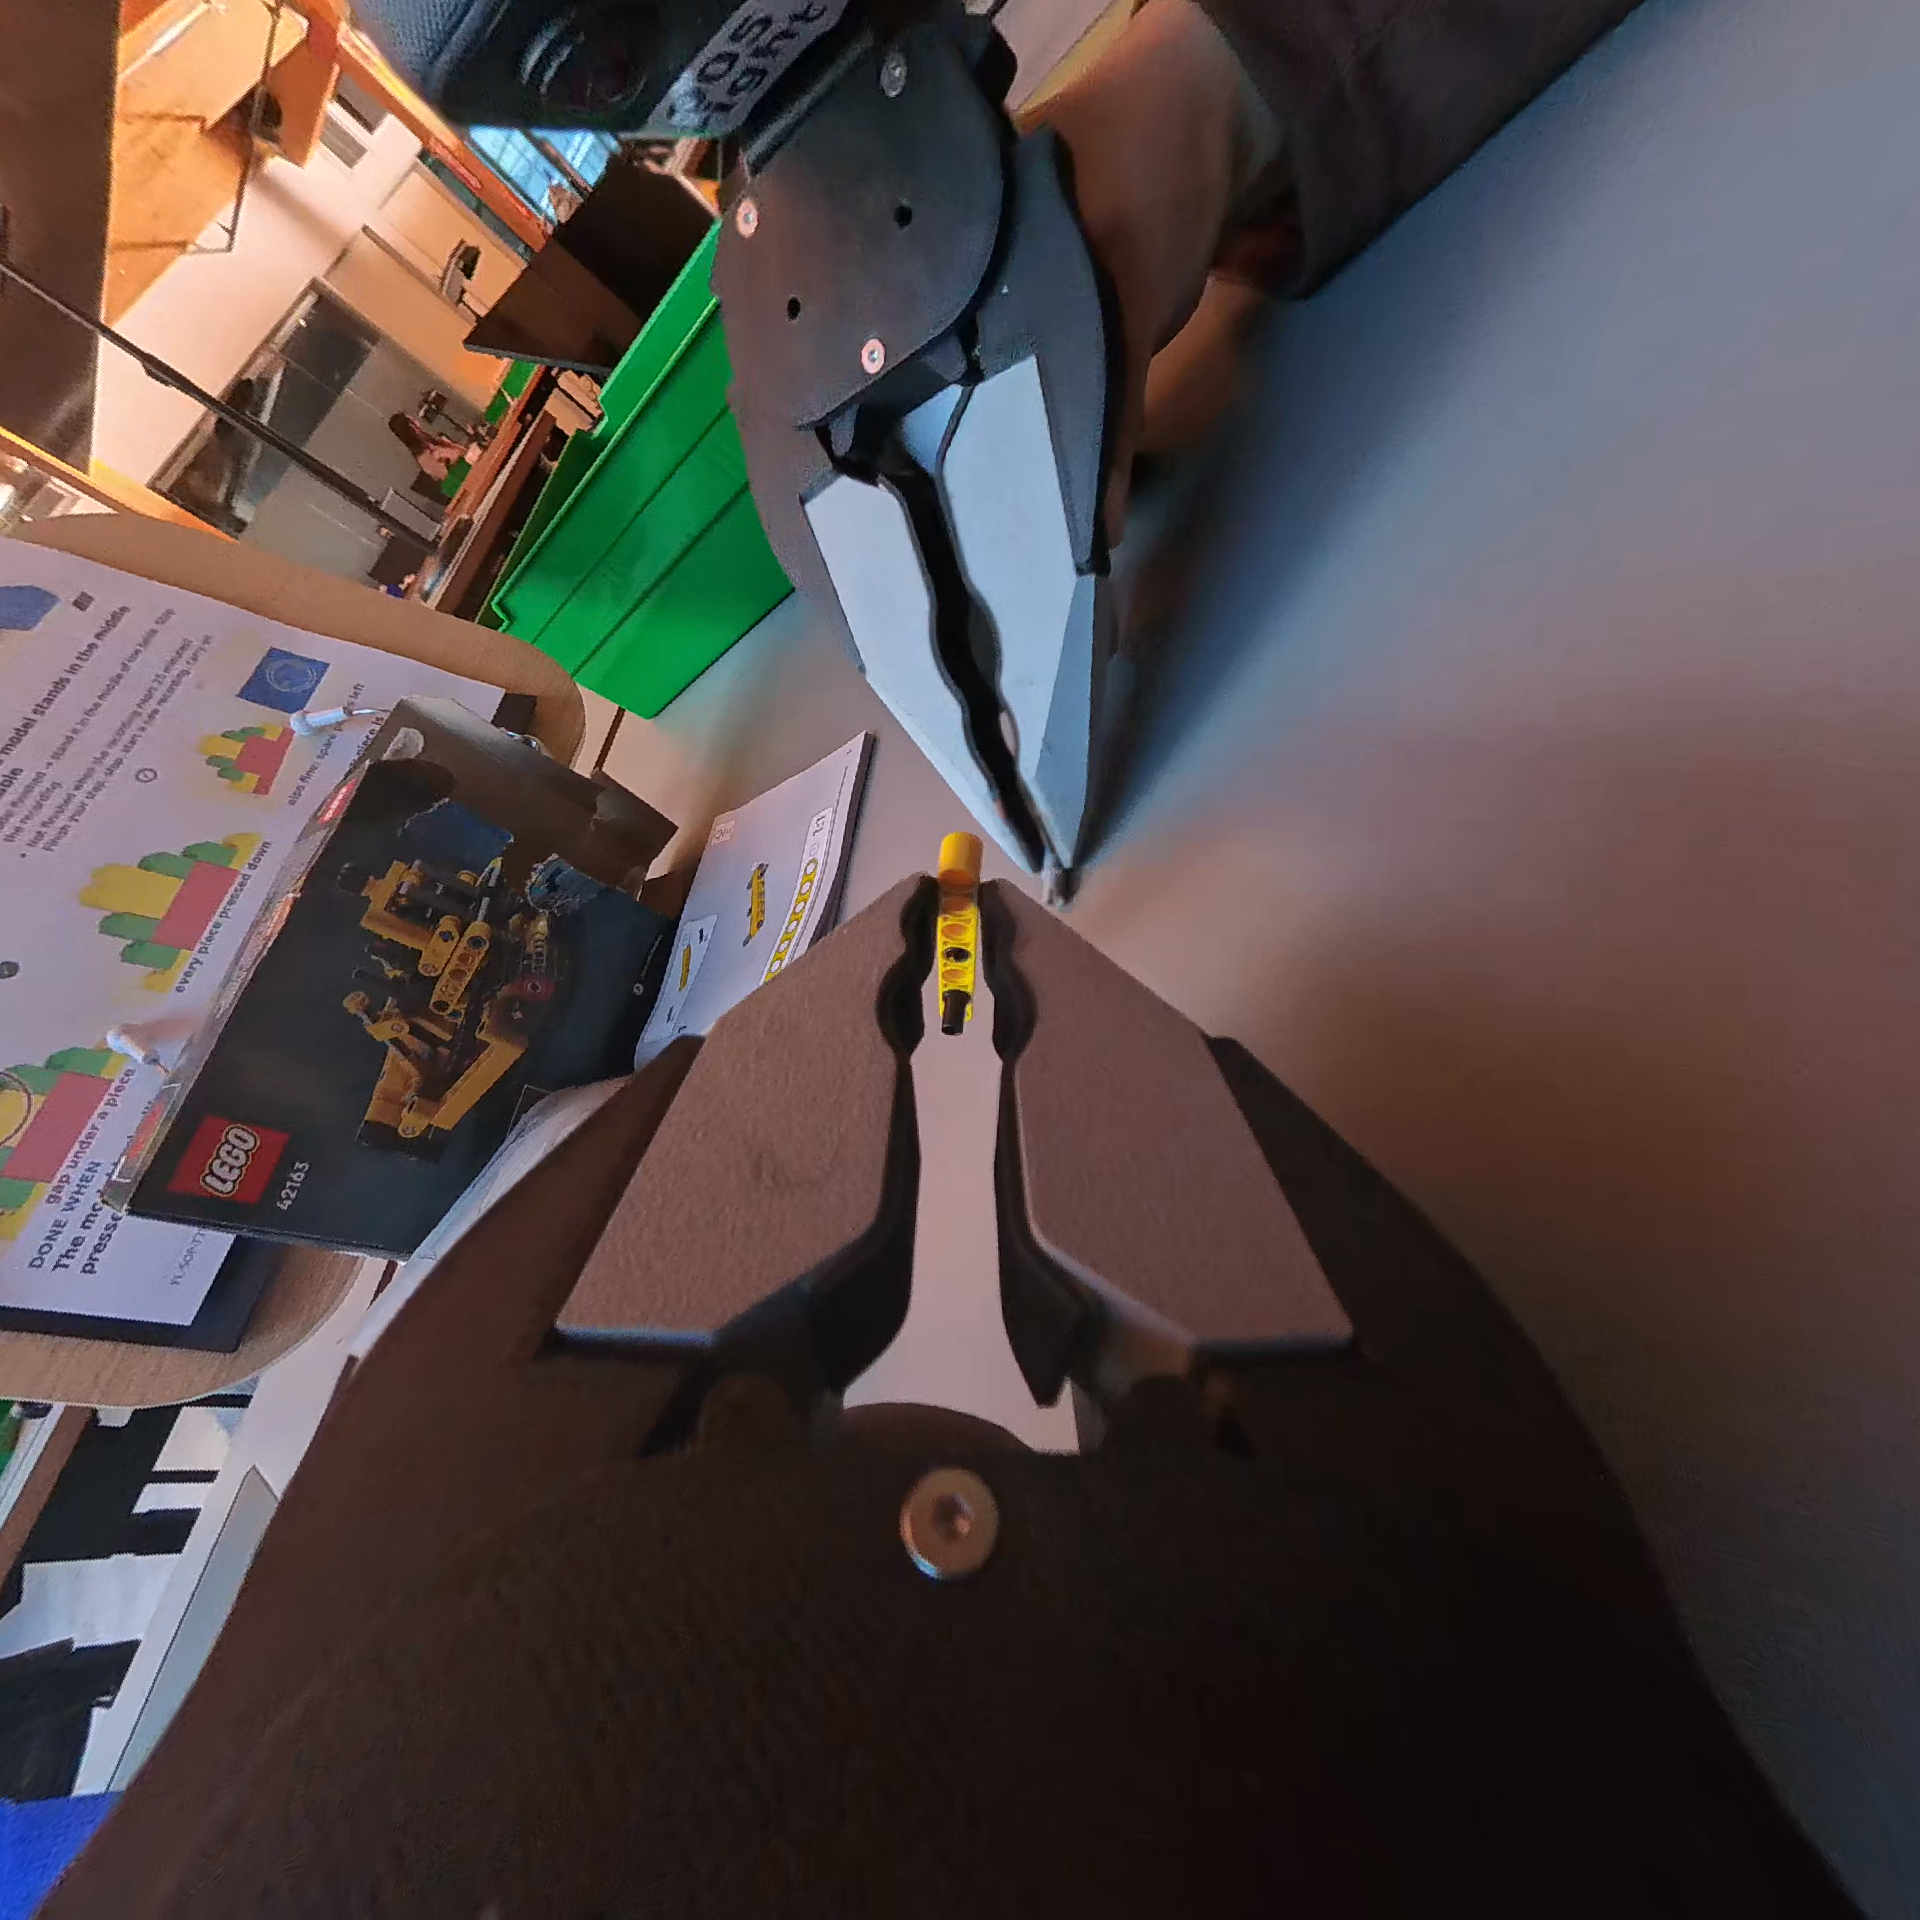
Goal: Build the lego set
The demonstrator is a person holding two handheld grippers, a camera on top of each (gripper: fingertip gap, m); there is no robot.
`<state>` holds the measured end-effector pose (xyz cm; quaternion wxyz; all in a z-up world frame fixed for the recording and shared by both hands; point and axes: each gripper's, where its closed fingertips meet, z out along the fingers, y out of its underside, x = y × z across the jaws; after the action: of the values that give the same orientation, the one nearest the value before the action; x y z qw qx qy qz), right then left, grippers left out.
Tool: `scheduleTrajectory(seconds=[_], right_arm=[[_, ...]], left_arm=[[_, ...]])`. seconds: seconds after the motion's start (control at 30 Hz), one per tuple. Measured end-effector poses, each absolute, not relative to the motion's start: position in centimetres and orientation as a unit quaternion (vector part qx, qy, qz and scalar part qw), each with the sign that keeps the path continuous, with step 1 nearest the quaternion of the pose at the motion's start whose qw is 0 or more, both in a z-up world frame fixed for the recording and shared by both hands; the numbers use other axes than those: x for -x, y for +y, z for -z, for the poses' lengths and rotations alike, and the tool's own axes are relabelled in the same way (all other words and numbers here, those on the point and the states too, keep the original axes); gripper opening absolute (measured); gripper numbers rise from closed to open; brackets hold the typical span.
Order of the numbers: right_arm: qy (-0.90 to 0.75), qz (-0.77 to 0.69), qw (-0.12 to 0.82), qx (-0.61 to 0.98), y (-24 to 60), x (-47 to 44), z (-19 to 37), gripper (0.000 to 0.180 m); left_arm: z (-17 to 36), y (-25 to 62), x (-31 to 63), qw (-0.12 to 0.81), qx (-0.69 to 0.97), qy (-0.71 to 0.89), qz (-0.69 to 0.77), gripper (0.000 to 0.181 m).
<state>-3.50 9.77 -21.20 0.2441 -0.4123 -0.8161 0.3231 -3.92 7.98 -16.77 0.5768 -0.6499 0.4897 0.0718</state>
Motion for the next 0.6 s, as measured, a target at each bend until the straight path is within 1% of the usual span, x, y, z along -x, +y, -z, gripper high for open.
scheduleTrajectory(seconds=[0.2,0.3,0.43,0.53,0.6], right_arm=[[-0.816,-0.322,0.247,0.412,9.6,3.7,21.1,0.001],[-0.798,-0.357,0.246,0.420,8.8,4.0,19.7,0.002],[-0.780,-0.388,0.284,0.400,7.7,4.2,16.8,0.001],[-0.776,-0.385,0.300,0.399,7.5,4.2,16.1,0.001],[-0.777,-0.385,0.292,0.404,7.3,4.2,16.3,0.001]], left_arm=[[17.0,8.0,4.1,0.571,0.654,0.491,-0.075,0.006],[17.1,8.1,4.2,0.569,0.656,0.490,-0.074,0.006],[17.1,8.0,4.3,0.568,0.656,0.492,-0.069,0.005],[16.9,7.9,4.2,0.571,0.654,0.492,-0.063,0.005],[16.9,7.9,4.2,0.571,0.653,0.493,-0.061,0.005]])
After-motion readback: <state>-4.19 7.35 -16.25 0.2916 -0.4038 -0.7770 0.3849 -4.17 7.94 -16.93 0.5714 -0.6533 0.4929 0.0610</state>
